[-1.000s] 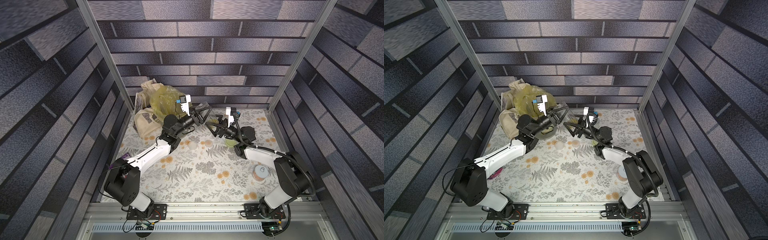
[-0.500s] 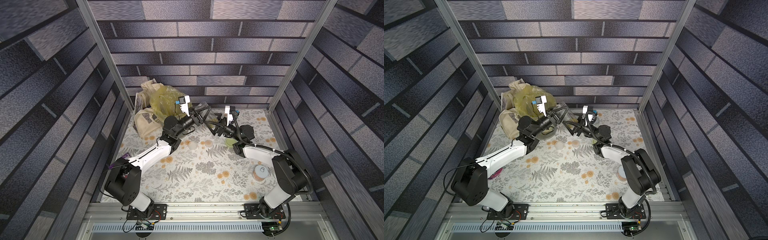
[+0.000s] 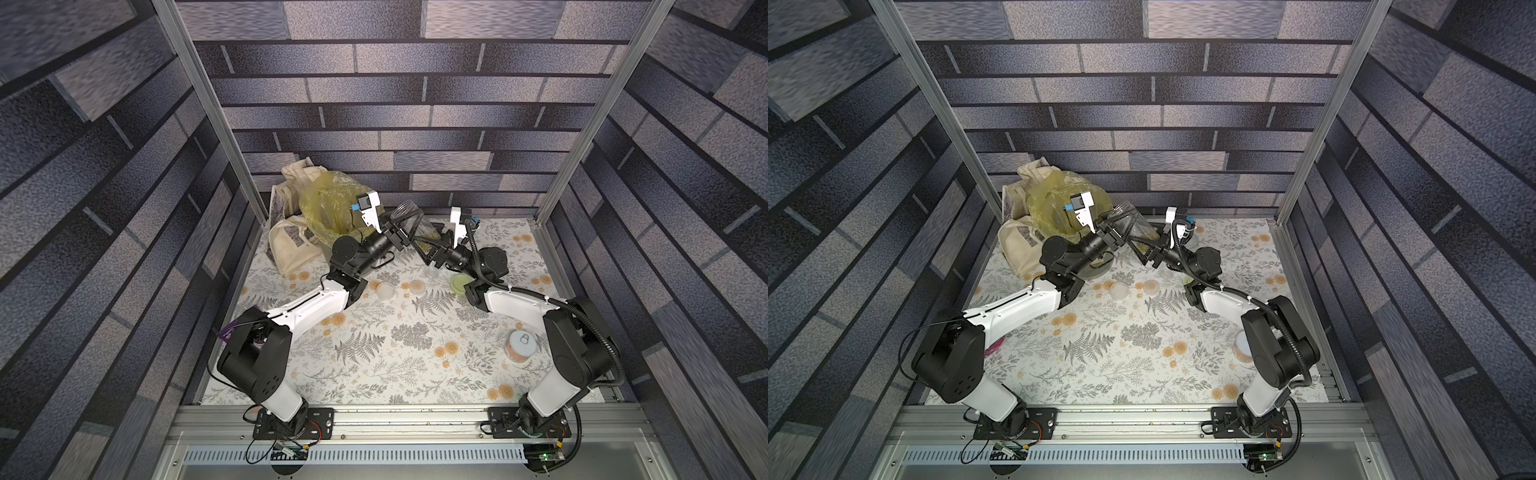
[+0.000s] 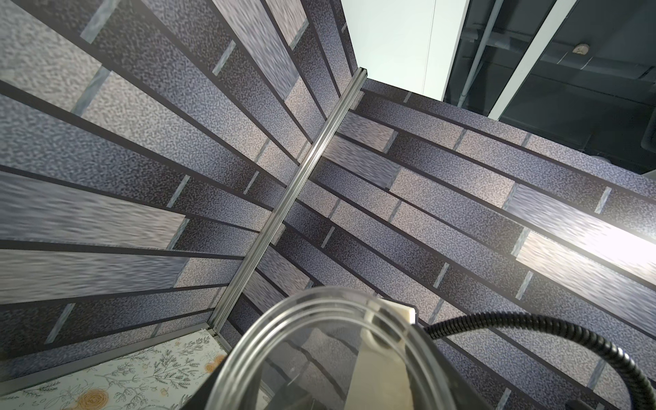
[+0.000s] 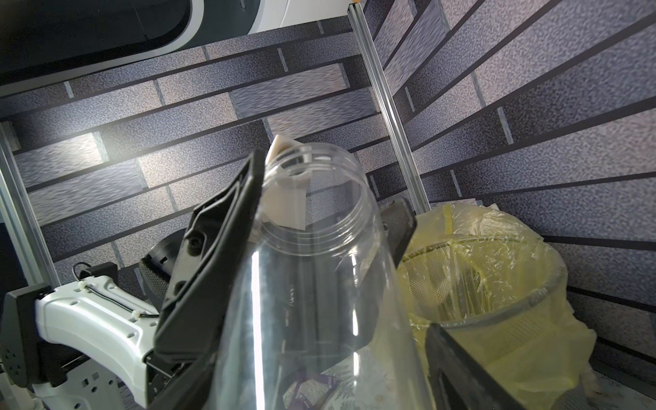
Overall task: Empty moldy mung beans from jars
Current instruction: Pour the moldy mung beans from the jar into the trash bin.
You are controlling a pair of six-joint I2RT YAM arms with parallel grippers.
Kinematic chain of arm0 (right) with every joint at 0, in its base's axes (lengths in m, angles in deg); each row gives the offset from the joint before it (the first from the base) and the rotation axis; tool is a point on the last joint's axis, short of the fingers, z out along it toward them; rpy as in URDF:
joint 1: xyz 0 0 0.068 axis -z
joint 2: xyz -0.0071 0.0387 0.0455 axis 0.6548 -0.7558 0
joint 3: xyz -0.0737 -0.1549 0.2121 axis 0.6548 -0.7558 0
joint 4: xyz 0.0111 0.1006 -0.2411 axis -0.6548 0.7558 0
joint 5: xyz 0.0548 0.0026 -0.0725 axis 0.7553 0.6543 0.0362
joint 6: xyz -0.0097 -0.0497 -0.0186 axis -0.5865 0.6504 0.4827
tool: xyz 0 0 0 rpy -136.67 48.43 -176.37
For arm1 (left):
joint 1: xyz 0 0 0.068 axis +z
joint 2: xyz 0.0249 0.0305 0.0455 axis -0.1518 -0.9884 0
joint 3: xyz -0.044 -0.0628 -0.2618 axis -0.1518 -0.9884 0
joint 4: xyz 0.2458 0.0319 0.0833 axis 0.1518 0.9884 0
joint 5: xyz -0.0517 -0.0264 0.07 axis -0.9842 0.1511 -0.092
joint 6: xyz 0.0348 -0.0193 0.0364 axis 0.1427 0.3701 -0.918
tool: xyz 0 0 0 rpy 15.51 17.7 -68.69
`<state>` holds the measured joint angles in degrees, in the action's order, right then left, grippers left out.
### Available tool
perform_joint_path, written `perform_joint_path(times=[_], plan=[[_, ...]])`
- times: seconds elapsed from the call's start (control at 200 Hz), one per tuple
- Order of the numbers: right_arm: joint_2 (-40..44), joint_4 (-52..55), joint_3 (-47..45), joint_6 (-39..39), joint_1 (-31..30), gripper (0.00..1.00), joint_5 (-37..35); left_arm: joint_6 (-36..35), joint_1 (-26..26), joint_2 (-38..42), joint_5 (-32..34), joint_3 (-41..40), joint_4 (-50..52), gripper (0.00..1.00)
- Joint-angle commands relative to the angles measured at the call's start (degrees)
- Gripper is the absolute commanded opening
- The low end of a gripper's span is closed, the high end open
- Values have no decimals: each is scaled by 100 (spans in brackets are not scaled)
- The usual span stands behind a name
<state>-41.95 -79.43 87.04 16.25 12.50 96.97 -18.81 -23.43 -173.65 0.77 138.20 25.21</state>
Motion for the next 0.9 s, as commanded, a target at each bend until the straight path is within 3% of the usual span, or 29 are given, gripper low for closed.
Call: perform_joint_path(times=[0.0, 0.22, 0.381, 0.406, 0.486, 0.531, 0.686, 0.897], plan=[[-135, -104, 161, -58, 12, 73, -270, 129, -109, -14, -225, 7, -363, 59], [-168, -104, 211, 3, 15, 58, -389, 139, -102, 26, -157, -139, -418, 60], [-376, -95, 468, -131, 19, 50, -374, 213, -88, 42, -75, -247, -409, 66], [-406, -79, 511, -147, 19, 49, -378, 230, -80, 48, -75, -263, -410, 68], [-412, 234, 664, -137, 18, 47, -389, 277, -24, 147, -70, -337, -372, 92], [-376, 619, 763, -45, 24, 46, -420, 244, 35, 289, -49, -408, -278, 100], [-139, 2291, 1290, 555, 26, 46, -407, -485, 275, 1298, 213, -661, 1087, 100], [-507, 6853, 3532, 1845, 25, 43, -104, -2493, 295, 3195, 1451, -1032, 3653, 100]])
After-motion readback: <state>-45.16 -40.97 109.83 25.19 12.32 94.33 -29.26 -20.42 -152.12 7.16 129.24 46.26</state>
